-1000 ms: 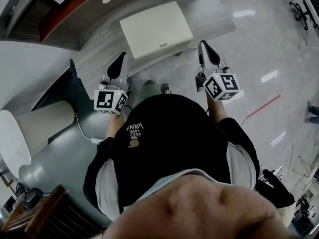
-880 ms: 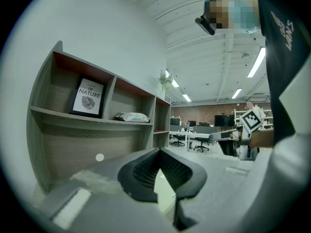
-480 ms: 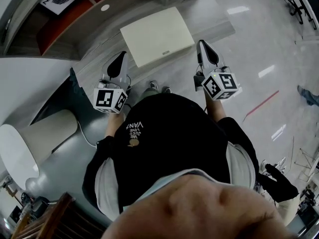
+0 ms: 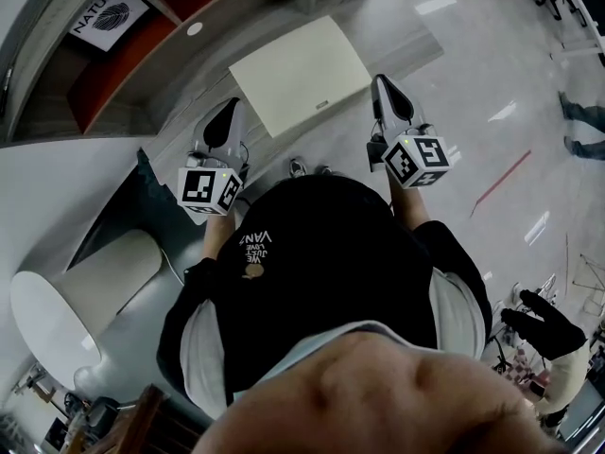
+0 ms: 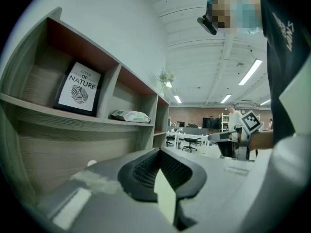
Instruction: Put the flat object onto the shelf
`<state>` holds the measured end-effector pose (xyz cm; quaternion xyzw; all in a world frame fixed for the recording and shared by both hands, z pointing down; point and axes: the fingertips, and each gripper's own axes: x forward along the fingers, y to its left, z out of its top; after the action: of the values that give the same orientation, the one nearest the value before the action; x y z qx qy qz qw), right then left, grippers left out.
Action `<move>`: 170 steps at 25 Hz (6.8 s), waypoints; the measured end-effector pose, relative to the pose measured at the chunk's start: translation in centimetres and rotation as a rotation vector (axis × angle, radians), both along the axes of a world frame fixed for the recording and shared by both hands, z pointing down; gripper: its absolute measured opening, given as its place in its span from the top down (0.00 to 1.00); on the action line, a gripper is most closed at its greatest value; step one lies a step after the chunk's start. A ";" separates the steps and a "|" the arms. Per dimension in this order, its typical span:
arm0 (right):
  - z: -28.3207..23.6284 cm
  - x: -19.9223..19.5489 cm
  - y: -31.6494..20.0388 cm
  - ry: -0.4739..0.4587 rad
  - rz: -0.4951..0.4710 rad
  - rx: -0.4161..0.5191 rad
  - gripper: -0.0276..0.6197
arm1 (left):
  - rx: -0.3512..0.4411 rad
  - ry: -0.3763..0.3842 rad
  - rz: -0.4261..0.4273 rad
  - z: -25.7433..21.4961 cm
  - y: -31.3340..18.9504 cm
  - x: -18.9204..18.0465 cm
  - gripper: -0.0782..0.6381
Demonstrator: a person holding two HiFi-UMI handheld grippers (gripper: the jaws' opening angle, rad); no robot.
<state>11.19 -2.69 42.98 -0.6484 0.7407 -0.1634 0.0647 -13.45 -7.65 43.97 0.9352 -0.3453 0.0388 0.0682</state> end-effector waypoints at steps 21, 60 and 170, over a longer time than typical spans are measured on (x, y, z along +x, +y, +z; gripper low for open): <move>1.6 1.6 -3.7 0.000 -0.038 -0.026 0.96 | -0.046 0.001 -0.071 1.8 -1.9 0.0 0.89; 15.4 5.3 -14.3 0.071 -0.369 -0.400 0.68 | -0.426 0.002 -0.467 13.9 -5.1 -0.4 0.64; 0.7 1.3 -14.0 -0.159 -0.461 -0.043 0.74 | -0.192 0.212 -0.512 -0.6 -3.9 -3.4 0.61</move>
<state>12.47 -16.70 43.65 -0.4484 0.8580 -0.2403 0.0700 -16.89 -11.58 43.33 0.8058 -0.5556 -0.0453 0.1998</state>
